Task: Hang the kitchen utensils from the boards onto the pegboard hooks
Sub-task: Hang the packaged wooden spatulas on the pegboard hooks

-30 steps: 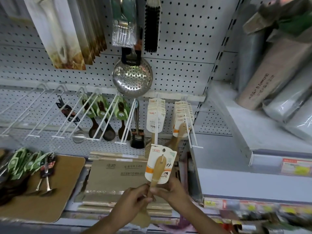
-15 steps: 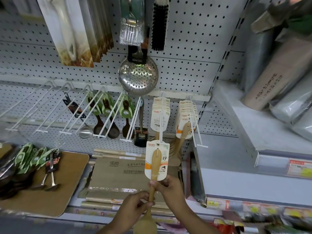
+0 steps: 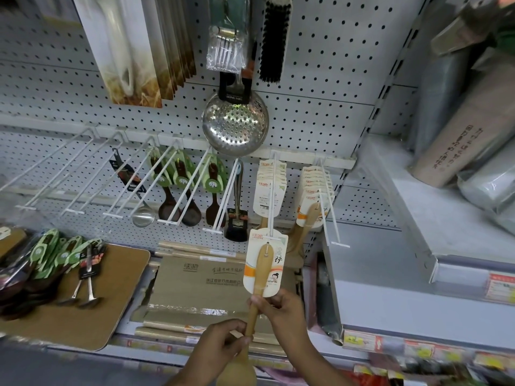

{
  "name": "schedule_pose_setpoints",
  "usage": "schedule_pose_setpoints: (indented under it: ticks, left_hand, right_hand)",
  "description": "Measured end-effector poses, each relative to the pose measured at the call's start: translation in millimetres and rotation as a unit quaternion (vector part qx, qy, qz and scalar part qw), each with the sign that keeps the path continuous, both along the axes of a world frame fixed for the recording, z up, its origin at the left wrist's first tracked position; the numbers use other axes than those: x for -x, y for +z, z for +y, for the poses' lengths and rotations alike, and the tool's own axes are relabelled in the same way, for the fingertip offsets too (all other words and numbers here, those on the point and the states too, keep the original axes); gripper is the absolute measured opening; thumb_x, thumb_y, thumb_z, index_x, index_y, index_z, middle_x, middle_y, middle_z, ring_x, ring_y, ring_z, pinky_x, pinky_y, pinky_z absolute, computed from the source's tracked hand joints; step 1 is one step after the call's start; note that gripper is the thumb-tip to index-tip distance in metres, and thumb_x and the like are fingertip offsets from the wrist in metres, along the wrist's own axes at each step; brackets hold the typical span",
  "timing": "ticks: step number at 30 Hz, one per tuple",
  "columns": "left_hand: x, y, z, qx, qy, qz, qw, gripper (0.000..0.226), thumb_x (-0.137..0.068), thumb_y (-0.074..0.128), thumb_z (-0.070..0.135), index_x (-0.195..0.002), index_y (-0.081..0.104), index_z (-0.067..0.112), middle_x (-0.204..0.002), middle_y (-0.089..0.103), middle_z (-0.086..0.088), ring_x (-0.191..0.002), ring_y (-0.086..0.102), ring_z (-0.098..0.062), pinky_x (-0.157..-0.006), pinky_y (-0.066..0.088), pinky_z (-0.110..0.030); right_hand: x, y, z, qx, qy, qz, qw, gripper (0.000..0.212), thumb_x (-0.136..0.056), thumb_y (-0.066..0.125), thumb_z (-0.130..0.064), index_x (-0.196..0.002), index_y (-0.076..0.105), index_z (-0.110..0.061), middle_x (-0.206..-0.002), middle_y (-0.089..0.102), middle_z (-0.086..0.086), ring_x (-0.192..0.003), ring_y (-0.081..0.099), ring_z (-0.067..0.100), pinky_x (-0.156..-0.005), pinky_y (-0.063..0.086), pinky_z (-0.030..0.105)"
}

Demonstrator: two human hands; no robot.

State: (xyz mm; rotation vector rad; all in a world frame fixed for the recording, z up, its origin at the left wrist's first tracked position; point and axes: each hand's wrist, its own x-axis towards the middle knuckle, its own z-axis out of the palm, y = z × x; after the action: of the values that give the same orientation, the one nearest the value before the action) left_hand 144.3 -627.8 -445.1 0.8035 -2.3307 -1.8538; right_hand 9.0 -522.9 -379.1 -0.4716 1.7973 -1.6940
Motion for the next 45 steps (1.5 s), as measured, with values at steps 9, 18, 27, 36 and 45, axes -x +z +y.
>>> schedule_pose_setpoints:
  ticks: [9, 18, 27, 36, 45]
  left_hand:
    - [15.0, -6.6, -5.4, -0.014, 0.028, -0.005, 1.0, 0.006, -0.083, 0.075, 0.026, -0.089, 0.075, 0.028, -0.082, 0.071, 0.008, -0.062, 0.058, -0.007, -0.063, 0.043, -0.023]
    - [69.6, -12.7, -24.6, -0.023, 0.071, 0.018, 0.997, 0.004, -0.084, 0.075, 0.021, -0.088, 0.075, 0.022, -0.082, 0.069, 0.004, -0.063, 0.061, -0.011, -0.067, 0.05, -0.029]
    - [99.4, -7.0, -34.4, -0.031, 0.087, 0.015, 0.996, 0.028, -0.087, 0.072, 0.005, -0.073, 0.07, 0.029, -0.074, 0.064, 0.011, -0.059, 0.058, -0.011, -0.064, 0.05, -0.031]
    - [97.9, 13.4, -52.1, 0.032, 0.082, 0.038, 0.995, 0.031, -0.092, 0.068, 0.012, -0.115, 0.064, 0.031, -0.107, 0.072, 0.009, -0.099, 0.068, -0.003, -0.087, 0.053, -0.018]
    - [1.1, 55.1, -113.2, 0.297, -0.012, 0.052, 0.953, 0.042, -0.098, 0.057, 0.04, -0.139, 0.048, 0.043, -0.132, 0.049, 0.032, -0.12, 0.045, 0.016, -0.102, 0.036, -0.007]
  right_hand:
    - [16.2, -1.2, -15.1, -0.008, -0.01, -0.004, 1.0, 0.012, -0.081, 0.075, -0.005, -0.093, 0.074, -0.007, -0.081, 0.076, 0.012, -0.078, 0.073, 0.025, -0.078, 0.059, 0.047]
    - [56.4, 13.2, -40.5, -0.012, -0.013, 0.042, 0.999, 0.02, -0.087, 0.072, -0.023, -0.106, 0.07, -0.027, -0.094, 0.077, -0.005, -0.092, 0.072, 0.012, -0.084, 0.056, 0.039]
    - [81.7, 13.5, -61.2, -0.041, -0.042, 0.047, 0.997, 0.022, -0.087, 0.069, -0.01, -0.099, 0.068, -0.028, -0.089, 0.077, -0.008, -0.085, 0.072, 0.011, -0.084, 0.058, 0.044]
    - [87.0, 1.7, -63.2, -0.08, -0.04, 0.087, 0.992, 0.032, -0.083, 0.074, -0.011, -0.113, 0.064, -0.015, -0.105, 0.072, 0.002, -0.101, 0.067, 0.019, -0.09, 0.055, 0.039]
    - [39.6, -4.5, -61.9, -0.187, 0.128, 0.286, 0.931, 0.034, -0.093, 0.062, -0.027, -0.124, 0.052, -0.038, -0.126, 0.061, -0.015, -0.115, 0.057, 0.004, -0.101, 0.047, 0.031]
